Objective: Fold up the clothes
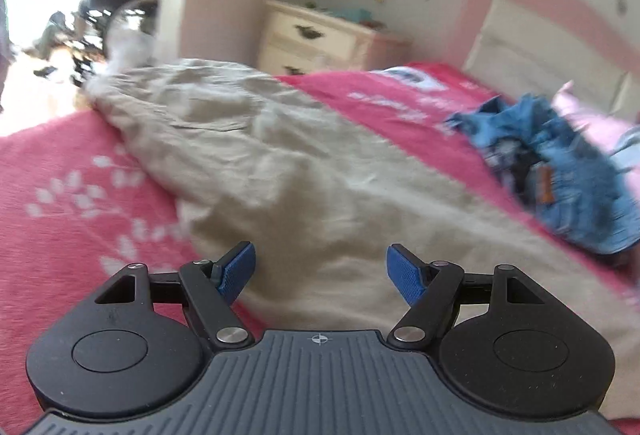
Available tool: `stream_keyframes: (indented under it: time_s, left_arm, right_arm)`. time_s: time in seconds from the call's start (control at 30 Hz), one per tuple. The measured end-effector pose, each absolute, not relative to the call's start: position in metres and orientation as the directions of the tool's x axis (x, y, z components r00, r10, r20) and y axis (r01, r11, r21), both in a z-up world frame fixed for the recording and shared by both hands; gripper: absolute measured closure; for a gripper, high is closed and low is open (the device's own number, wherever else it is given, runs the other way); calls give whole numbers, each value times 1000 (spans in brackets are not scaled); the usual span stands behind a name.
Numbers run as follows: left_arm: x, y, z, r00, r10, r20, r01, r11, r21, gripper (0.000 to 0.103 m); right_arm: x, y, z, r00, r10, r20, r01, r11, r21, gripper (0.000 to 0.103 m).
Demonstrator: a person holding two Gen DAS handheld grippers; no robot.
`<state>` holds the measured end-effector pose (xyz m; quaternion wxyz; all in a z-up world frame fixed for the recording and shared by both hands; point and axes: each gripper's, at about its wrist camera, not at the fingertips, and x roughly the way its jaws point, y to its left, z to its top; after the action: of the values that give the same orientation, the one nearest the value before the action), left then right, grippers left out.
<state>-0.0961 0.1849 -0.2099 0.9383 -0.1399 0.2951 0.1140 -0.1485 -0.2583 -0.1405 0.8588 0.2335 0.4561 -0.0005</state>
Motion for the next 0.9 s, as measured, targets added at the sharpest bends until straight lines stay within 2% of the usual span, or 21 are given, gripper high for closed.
stream_keyframes:
  time_s: [0.2,0.3,0.4,0.9]
  left_arm:
    - [-93,179,-217,754,202,-625,-313,947,-72,30]
    - [-92,179,-221,737,216,-641,-324,944,-54,29]
    - [-92,179,-224,733,219,-644,-329,943,-54,28]
    - [-90,184,-226,738,201,-644,-350,930,-111,22]
  right_arm:
    - [-178,-317,-219,705,199,-680,501,540,677,61]
    - [-181,-329,-255,743,182,-644,558,363,747,62]
    - [-178,-335,-274,794,153,-588,542,260,799,63]
    - [-151,-351,-276,840,57,-539,528,139,838,65]
